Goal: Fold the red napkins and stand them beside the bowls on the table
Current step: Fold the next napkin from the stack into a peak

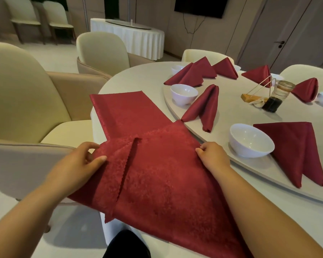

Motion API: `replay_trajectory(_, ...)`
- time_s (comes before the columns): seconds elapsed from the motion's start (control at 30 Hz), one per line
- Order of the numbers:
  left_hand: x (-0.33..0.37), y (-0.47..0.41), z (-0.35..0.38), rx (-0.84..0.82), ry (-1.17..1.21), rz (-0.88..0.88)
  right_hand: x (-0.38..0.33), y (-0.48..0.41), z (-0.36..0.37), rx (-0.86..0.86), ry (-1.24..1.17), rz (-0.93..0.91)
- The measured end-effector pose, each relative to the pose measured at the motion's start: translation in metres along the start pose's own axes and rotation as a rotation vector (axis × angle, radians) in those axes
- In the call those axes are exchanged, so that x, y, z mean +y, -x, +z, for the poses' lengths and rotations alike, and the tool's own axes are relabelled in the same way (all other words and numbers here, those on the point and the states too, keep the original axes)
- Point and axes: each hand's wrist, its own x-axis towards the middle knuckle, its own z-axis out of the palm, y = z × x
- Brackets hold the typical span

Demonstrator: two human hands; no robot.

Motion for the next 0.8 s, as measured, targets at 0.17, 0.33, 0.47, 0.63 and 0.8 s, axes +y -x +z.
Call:
replay_trajectory(0.17, 0.008, 0.022, 0.004, 0.129, -0.169, 0.192, -0.003, -0.008, 0.006, 0.065, 0.087, 0.034)
replay_trajectory(0.33, -0.002, 0.034, 0.029, 0.142, -0.391, 0.406, -0.010, -0.014, 0.011, 0.099, 0.178, -0.006)
replay_trajectory(0.47, -0.005, 0.029, 0.047, 0.140, -0.503, 0.413, -0.011, -0.009, 0.011, 0.161, 0.136, -0.070)
replay_trajectory(0.63, -0.003, 0.025, 0.052, 0.221, -0.534, 0.392, -0.008, 0.033, 0.008, 0.045, 0.201, -0.377)
replay_trajectory(0.8, 0.000, 0.016, 0.056, 0.247, -0.555, 0.392, 0.001, 0.075, 0.020, -0.291, 0.295, -0.468)
